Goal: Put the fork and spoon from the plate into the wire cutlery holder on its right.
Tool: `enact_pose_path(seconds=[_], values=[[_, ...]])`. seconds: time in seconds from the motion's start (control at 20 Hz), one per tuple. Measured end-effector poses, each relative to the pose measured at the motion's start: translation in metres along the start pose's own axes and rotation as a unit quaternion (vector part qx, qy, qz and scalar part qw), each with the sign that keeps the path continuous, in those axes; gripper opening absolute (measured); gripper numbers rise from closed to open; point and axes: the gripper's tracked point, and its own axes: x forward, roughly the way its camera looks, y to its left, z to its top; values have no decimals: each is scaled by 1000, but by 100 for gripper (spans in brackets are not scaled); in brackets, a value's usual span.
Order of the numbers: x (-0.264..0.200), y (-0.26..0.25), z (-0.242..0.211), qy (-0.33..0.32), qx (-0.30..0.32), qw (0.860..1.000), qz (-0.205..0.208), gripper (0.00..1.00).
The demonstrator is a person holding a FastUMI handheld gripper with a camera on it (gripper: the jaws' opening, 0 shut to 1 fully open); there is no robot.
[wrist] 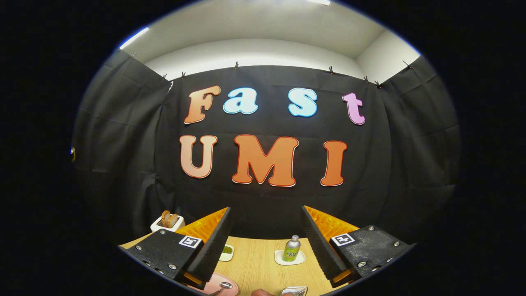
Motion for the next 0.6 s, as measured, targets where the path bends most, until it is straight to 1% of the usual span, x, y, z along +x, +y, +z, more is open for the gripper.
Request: enact_pose_path(seconds=[0.2, 0.6], values=[[-5, 8, -4, 4, -12, 1000, 6, 99], [-6, 32, -22, 26, -9, 999, 28, 99]])
